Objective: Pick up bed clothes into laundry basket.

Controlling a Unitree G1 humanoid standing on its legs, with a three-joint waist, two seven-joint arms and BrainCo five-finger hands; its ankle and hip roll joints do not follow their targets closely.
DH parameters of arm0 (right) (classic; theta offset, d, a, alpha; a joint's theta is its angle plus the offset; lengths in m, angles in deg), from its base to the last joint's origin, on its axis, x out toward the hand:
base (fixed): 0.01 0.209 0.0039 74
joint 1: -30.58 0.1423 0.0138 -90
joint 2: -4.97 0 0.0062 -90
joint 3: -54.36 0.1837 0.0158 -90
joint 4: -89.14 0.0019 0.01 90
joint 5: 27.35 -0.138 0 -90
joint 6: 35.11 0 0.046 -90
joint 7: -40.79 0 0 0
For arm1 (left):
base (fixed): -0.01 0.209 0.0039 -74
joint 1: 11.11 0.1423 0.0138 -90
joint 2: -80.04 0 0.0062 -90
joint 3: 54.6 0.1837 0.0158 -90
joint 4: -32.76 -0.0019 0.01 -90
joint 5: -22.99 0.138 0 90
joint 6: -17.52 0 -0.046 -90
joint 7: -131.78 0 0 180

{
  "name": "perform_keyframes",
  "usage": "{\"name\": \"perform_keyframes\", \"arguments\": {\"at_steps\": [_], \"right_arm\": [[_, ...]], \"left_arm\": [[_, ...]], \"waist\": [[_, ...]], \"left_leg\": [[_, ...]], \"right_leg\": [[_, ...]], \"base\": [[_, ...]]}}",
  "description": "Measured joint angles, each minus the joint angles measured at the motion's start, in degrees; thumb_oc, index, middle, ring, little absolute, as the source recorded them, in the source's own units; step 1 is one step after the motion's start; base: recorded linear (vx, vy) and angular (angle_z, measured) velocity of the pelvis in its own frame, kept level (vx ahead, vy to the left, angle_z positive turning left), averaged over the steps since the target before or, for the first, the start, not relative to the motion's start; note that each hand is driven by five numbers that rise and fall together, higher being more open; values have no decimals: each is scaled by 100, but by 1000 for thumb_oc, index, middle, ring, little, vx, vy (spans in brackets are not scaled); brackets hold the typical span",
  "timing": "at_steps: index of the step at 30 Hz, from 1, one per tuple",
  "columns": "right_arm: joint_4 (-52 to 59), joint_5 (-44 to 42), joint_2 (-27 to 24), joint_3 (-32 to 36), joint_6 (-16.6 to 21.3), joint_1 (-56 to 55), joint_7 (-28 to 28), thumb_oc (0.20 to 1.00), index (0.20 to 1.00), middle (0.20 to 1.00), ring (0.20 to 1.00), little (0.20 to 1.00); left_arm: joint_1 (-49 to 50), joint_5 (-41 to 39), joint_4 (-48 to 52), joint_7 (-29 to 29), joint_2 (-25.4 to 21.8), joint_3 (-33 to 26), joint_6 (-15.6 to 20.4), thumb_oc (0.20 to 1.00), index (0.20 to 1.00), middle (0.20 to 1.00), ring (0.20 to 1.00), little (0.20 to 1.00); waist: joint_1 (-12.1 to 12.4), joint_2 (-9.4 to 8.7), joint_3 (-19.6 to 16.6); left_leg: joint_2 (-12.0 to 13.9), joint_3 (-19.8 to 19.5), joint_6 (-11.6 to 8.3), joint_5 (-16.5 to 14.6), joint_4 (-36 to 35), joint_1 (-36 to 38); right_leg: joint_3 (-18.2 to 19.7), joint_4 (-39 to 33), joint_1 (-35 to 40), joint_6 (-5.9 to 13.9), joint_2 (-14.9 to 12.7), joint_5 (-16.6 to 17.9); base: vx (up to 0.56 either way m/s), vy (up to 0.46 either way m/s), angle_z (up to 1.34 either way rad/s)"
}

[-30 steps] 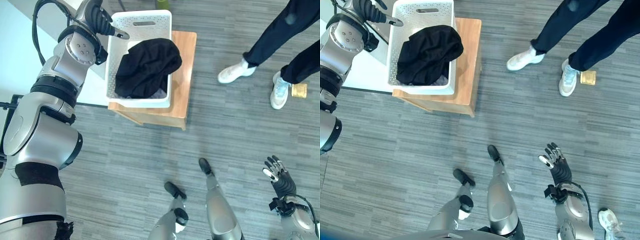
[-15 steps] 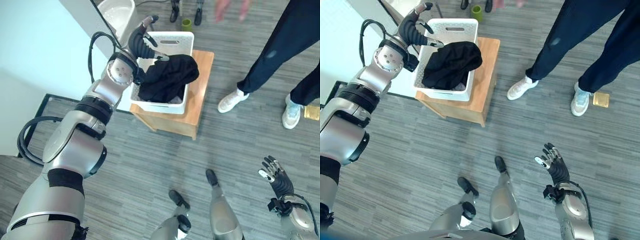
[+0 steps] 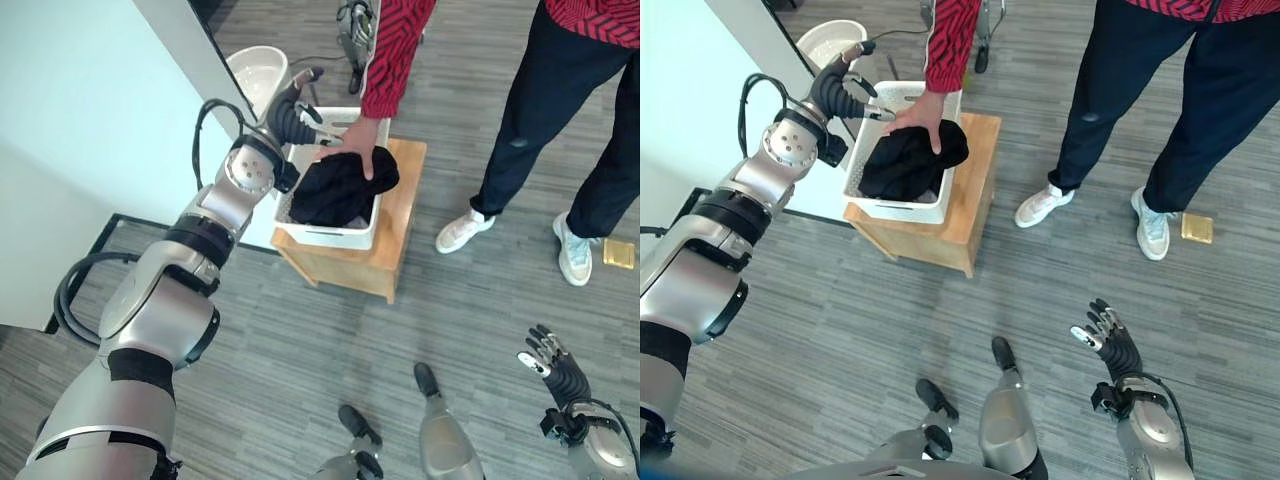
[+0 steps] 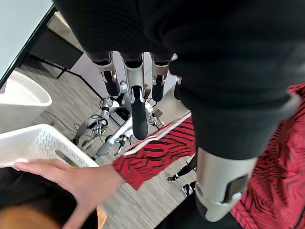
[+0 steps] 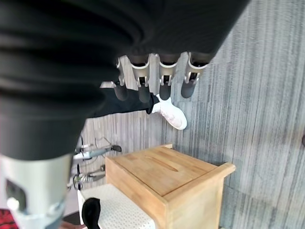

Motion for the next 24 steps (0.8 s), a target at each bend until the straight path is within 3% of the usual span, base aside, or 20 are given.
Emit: {"name": "perform_keyframes", "arguments": {"at_steps": [4,9,14,16,18,20,23,24], "right_arm": [[-44,8,0,-3,-28,-76,4,1000,1000,1000,1000,1000],[-69,73,5,57,-91,-158,0,1000,1000,1000,1000,1000],[-79,190,110,260,-98,-162,-21,1000,1000,1000,1000,1000],[-139,230,137,302,-108,-167,-32,1000,1000,1000,1000,1000],[-102,242,196,304,-140,-113,-21,1000,1000,1000,1000,1000],[-210,300,207,321,-170,-199,-24,1000,1000,1000,1000,1000],[-278,431,211,320,-182,-140,-8,1000,1000,1000,1000,1000],[-278,448,218,309,-187,-71,-6,1000,1000,1000,1000,1000]], "left_arm": [[571,-38,871,-11,-74,-389,22,1000,1000,1000,1000,1000],[2563,-292,2812,39,-171,-1236,272,1000,1000,1000,1000,1000],[4766,-1152,3373,279,-138,-2014,253,1000,1000,1000,1000,1000],[5146,-1203,3389,333,-159,-2116,183,1000,1000,1000,1000,1000],[6382,-1403,4247,493,16,-2891,240,1000,1000,1000,1000,1000],[7153,-1404,4343,665,61,-3013,227,1000,1000,1000,1000,1000],[7671,-1517,4309,772,150,-3237,128,1000,1000,1000,1000,1000],[7841,-1612,4357,825,372,-3469,134,1000,1000,1000,1000,1000]], "waist": [[161,-1,-21],[436,-16,-45],[665,-138,-129],[918,-193,-155],[896,-288,-254],[1042,-379,-346],[1288,-459,-438],[1291,-483,-455]], "left_leg": [[14,-40,0,0,-3,32],[32,-143,-5,-5,-3,176],[42,-310,-27,-22,-1,331],[39,-357,-31,-26,-4,364],[40,-347,-75,-76,-2,456],[55,-399,-66,-110,-2,590],[55,-463,-68,-121,-2,606],[52,-461,-62,-124,-2,641]], "right_leg": [[-40,-1,50,-9,9,-6],[-148,-2,251,-27,21,-76],[-320,-19,472,-32,22,-193],[-370,-20,564,-31,19,-221],[-357,-26,624,-25,17,-273],[-418,-30,795,-32,29,-333],[-494,-27,856,-30,25,-397],[-495,-29,890,-29,23,-398]], "base": [[-1,-10,2],[18,-14,11],[31,-6,17],[50,-3,9],[42,-12,-1],[37,-12,13],[39,-8,12],[37,-1,5]]}}
